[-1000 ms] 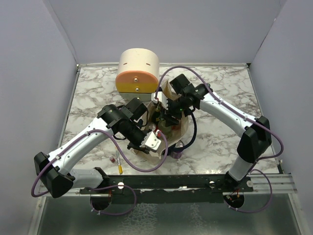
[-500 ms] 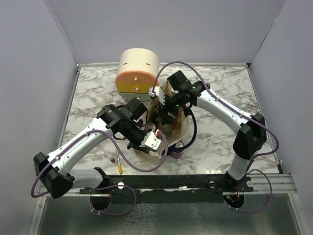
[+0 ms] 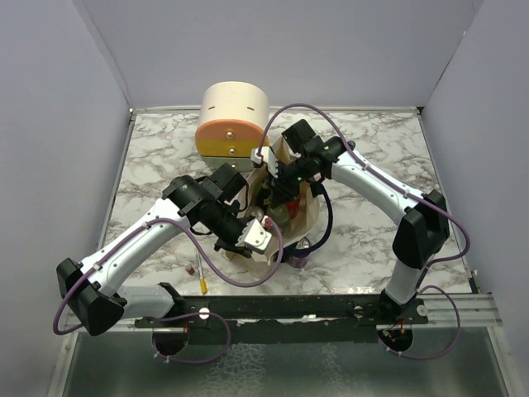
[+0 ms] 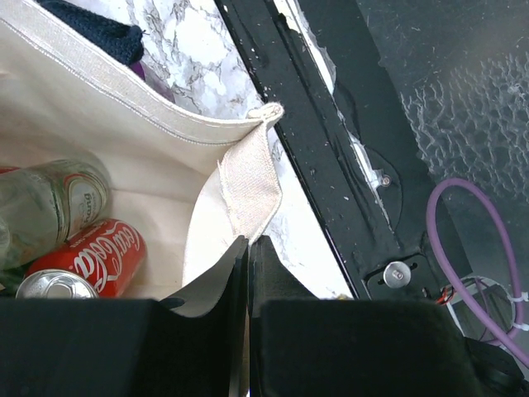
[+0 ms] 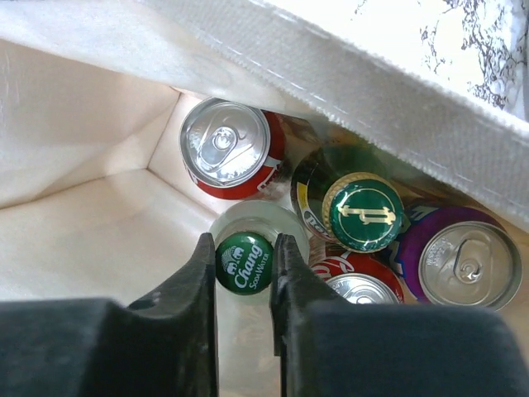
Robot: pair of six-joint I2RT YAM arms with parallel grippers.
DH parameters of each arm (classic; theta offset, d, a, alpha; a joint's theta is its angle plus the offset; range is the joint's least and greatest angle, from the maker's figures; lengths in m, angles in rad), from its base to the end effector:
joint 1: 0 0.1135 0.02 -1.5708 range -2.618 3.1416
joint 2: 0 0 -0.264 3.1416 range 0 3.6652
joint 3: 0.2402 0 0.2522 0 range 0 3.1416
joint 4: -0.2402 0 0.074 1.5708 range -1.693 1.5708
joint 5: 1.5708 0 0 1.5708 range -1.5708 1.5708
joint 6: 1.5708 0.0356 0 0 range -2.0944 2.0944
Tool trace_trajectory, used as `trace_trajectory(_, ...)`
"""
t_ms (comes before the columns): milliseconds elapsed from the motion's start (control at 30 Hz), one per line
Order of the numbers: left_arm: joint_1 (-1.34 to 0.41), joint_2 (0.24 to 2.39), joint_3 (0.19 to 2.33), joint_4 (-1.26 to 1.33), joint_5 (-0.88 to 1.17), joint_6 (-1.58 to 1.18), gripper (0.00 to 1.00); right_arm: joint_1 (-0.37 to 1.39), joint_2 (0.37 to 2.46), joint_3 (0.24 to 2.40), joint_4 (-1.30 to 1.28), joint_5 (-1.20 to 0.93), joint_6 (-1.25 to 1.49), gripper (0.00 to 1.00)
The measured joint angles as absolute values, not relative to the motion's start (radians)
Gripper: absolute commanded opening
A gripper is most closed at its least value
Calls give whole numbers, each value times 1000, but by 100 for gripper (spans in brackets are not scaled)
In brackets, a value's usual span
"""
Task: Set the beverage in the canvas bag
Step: Place the drink in the canvas bag.
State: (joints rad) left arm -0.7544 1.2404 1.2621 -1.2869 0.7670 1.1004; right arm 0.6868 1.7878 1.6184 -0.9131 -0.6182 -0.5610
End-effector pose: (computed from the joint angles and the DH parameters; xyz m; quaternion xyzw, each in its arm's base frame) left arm 0.1346 -0.1604 0.3335 0.7675 0.5043 -0.3400 0.2027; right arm 0.2782 0.2548 0.2982 -0.5997 0.7073 0.3091 0.2113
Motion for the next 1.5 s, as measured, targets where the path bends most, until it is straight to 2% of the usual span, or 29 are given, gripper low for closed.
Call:
trace_trajectory(267,-742,1241,1262,-1283,768,1088,0,685,1774,1601,-889,-625,-573,1)
trace_trajectory(800,-727,1240,1254,-1280,770,1087,0,685,1546,1288,-610,-697,-610,1)
trace_trajectory(1267,-725,1268,1283,-1291,796,1091,0,656,1520,1237,-621,-683,-680,1)
trace_trajectory(1367,-722,1276,1300,-1298,803,1090,7,654,1529,1261,-656,-682,-685,1)
trace_trajectory(1500,-720,1280,1325,-1296,812,1073,34,653,1568,1316,-698,-685,-673,2)
